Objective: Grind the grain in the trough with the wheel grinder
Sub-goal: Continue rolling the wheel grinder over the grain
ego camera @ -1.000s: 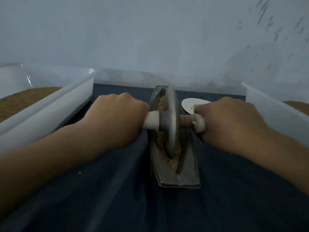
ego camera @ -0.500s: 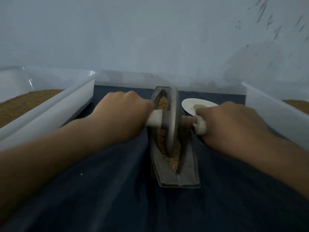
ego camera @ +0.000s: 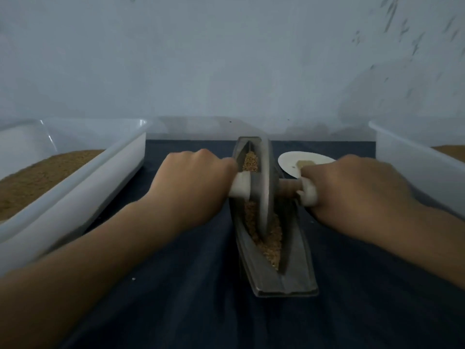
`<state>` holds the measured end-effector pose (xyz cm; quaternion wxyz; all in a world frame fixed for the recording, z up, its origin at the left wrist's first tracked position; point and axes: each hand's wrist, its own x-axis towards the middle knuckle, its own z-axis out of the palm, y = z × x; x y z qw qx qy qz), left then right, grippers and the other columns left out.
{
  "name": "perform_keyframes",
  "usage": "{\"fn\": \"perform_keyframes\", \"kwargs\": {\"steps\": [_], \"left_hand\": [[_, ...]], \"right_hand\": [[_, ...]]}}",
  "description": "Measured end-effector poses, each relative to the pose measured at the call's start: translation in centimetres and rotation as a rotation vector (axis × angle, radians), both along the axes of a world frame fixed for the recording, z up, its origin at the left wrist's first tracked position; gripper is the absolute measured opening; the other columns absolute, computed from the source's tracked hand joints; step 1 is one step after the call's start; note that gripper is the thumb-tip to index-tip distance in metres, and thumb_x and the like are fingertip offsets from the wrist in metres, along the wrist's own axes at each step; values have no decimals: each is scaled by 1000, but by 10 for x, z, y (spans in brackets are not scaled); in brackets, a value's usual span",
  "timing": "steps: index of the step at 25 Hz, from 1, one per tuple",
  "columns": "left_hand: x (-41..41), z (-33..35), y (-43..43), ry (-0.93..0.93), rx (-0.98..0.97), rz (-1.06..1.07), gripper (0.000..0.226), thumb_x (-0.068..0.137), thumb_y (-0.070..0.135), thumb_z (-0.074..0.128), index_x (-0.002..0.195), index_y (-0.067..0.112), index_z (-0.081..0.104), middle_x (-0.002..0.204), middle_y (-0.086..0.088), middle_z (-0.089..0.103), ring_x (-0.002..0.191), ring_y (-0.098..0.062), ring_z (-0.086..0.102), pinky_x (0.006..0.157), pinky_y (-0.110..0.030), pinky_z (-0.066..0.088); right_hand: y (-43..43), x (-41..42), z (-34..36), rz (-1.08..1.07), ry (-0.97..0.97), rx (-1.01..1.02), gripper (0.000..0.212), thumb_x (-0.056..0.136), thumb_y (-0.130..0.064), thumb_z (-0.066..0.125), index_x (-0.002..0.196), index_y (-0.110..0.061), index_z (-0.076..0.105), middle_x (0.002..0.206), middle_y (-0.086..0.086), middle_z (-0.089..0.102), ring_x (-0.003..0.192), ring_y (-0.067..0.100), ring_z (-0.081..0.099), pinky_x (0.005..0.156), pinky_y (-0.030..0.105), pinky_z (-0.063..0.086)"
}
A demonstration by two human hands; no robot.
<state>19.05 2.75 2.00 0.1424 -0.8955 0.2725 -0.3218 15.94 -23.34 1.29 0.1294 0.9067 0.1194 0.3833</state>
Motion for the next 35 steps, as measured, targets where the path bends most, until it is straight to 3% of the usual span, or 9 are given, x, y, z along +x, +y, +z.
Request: {"fn": "perform_keyframes", "kwargs": {"steps": [3,5,8,12,15,21,25,28,35], "left_hand": [[18,-2,-4,-15,-83,48,29,68,21,70,73,23,41,58,5,27,46,-19,28,44,-22,16],[43,5,-15,99,-166,205,5,85,23,61,86,22,56,68,3,38,60,-24,46,52,-33,35],[47,7,-18,215,-243,236,3,91,25,55,90,22,56,78,0,50,74,-28,58,61,-35,40],[4,-10,4,-62,-131,14,33,70,28,70,73,28,38,56,8,34,44,-14,22,46,-21,11],[1,-13,9,-73,-126,5,35,64,26,72,71,26,39,53,9,36,45,-15,22,49,-19,4],[43,15,-24,115,-143,227,7,93,25,54,98,22,58,90,-5,61,80,-32,63,61,-37,43],[-2,1,4,-7,-73,31,18,79,36,61,79,28,45,63,7,40,50,-20,37,47,-28,25],[-17,-2,15,-76,-67,-38,25,66,34,57,71,28,33,54,9,27,42,-16,19,47,-19,8],[41,17,-27,132,-138,268,11,92,21,54,101,22,60,86,-5,59,80,-32,62,60,-36,40]], "right_hand": [[11,19,8,-86,142,-9,19,72,-40,63,70,-28,48,56,-11,37,44,14,39,46,20,24],[29,49,23,-150,263,99,13,90,-39,59,85,-27,61,82,2,61,74,29,62,59,30,40],[38,63,36,-135,330,72,15,95,-36,57,96,-25,67,94,6,64,86,32,64,65,32,44],[7,14,22,-7,301,-36,18,69,-45,61,63,-34,49,53,-12,45,44,9,44,41,19,28],[6,7,17,-21,202,-62,27,57,-48,64,57,-32,42,45,-15,30,36,5,27,43,13,14],[32,61,26,-119,342,165,14,92,-38,62,87,-25,59,85,3,63,79,28,61,60,30,39],[6,5,14,-3,143,-37,23,67,-41,64,64,-29,44,52,-13,31,42,7,28,44,18,17],[2,-8,11,71,47,-24,24,58,-45,56,61,-30,38,54,-17,7,46,-2,3,50,13,3],[29,64,31,-143,444,165,9,89,-31,68,97,-28,66,94,3,66,84,26,62,65,31,43]]}}
